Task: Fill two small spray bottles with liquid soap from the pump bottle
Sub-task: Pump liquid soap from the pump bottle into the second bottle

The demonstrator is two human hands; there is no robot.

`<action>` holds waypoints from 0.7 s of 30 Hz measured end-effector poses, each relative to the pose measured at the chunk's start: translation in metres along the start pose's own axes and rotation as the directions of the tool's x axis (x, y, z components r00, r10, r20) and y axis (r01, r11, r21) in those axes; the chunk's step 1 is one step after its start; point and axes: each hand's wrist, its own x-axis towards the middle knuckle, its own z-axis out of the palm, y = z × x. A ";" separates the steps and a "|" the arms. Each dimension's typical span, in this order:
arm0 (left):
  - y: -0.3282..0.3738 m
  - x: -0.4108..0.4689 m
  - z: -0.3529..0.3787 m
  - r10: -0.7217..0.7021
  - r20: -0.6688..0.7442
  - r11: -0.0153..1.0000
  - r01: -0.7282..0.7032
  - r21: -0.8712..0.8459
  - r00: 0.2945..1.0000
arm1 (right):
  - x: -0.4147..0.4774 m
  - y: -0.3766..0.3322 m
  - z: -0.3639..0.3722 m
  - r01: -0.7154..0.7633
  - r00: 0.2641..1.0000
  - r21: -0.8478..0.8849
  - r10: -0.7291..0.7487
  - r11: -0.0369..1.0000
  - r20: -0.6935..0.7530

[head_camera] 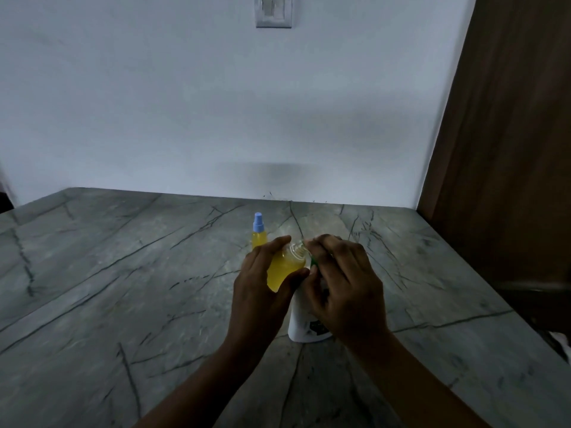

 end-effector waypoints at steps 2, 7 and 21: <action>-0.002 -0.001 0.000 0.007 0.002 1.000 -0.007 0.004 1.000 | -0.002 0.000 0.001 0.005 1.000 -0.009 -0.005 1.000 0.003; -0.005 -0.002 0.001 0.013 0.000 1.000 -0.013 -0.005 1.000 | -0.005 -0.002 0.000 0.000 1.000 -0.001 0.000 1.000 0.003; 0.000 0.007 -0.002 -0.034 0.012 0.999 0.034 -0.038 0.999 | 0.027 0.012 -0.020 -0.207 0.964 0.249 0.154 0.946 0.215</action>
